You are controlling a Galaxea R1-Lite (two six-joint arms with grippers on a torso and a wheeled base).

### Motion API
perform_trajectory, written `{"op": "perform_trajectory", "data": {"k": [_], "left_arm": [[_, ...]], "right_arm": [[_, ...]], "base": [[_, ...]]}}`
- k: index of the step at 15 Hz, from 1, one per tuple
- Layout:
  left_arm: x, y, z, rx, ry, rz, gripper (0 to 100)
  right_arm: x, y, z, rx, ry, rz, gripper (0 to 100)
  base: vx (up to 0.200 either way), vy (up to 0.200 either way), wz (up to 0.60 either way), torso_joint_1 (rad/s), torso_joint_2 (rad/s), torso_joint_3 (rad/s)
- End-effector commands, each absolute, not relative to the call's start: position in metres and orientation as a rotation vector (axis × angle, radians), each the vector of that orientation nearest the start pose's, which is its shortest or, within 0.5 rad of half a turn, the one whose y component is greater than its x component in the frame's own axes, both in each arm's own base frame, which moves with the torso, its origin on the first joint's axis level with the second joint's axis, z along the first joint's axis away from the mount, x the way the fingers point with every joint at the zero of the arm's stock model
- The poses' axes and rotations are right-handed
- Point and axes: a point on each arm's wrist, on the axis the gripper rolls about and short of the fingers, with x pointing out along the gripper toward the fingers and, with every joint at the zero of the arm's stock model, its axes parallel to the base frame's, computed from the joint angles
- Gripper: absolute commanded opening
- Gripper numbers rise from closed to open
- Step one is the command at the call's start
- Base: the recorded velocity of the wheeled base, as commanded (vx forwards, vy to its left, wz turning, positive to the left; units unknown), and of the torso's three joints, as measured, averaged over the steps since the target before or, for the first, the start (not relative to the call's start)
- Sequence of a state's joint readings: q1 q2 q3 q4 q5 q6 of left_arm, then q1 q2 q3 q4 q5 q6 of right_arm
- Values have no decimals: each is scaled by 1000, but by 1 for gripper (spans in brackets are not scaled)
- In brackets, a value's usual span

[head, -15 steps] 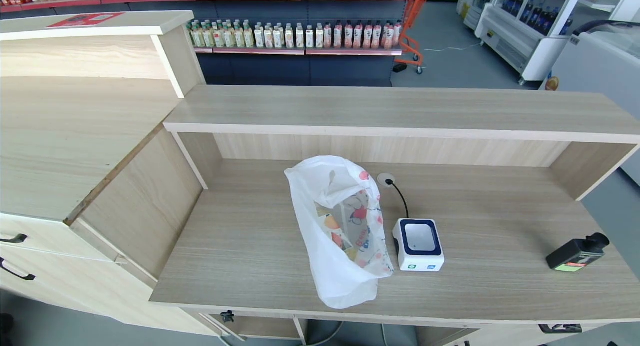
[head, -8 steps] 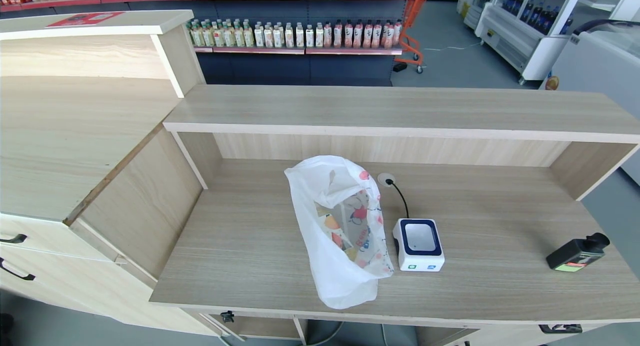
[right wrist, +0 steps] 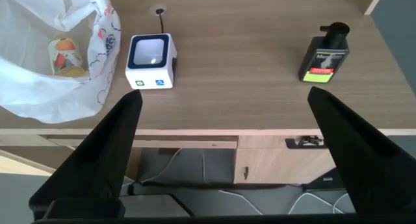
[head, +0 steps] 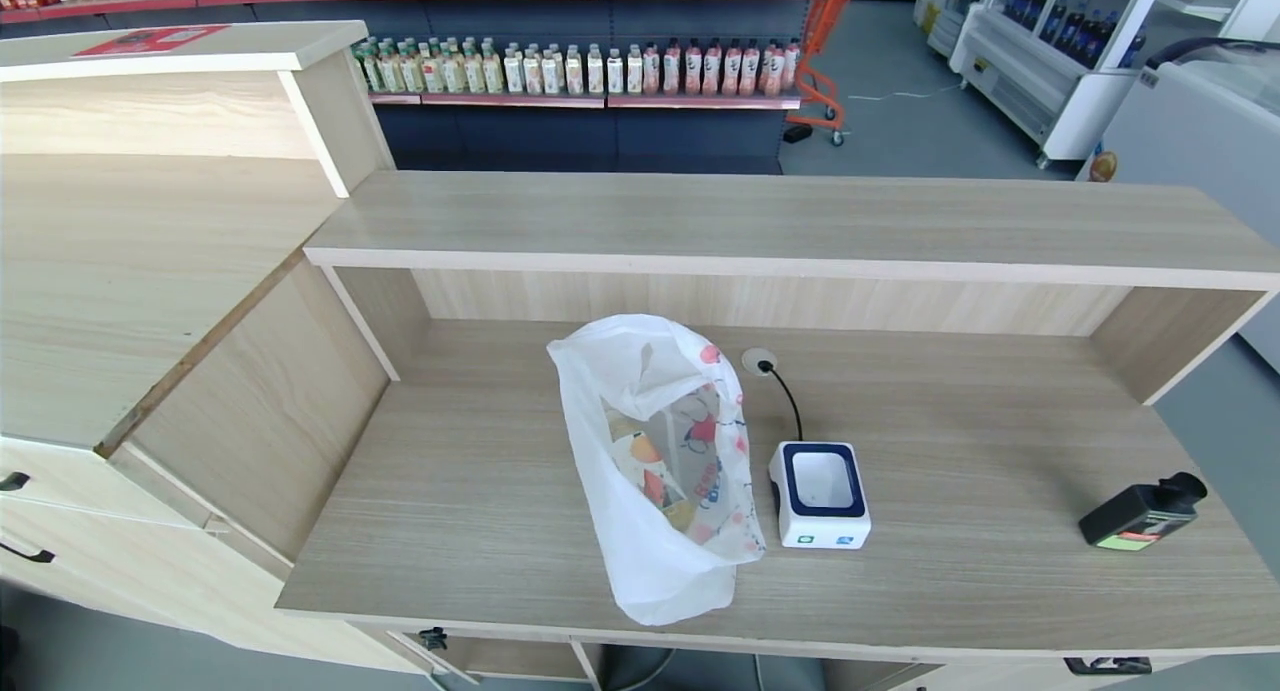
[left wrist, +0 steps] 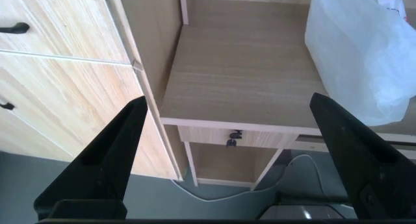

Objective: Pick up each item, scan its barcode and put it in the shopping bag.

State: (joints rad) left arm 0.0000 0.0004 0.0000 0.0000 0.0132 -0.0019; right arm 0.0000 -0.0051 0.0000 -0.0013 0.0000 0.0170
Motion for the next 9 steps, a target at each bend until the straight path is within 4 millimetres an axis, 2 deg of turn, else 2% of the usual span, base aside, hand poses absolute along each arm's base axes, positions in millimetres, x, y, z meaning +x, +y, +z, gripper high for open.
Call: {"op": "perform_trajectory", "data": {"k": [1,9], "left_arm": [[-23,0,75,-3,0,12,100],[-23,0,75,-3,0,12,100]], "right_arm": [[-23,0,75,18,0,0,100],[-23,0,75,23,0,-2,100]], "base": [[0,-200,0,12,-7,2],[0,-200,0,3,0,2]]}}
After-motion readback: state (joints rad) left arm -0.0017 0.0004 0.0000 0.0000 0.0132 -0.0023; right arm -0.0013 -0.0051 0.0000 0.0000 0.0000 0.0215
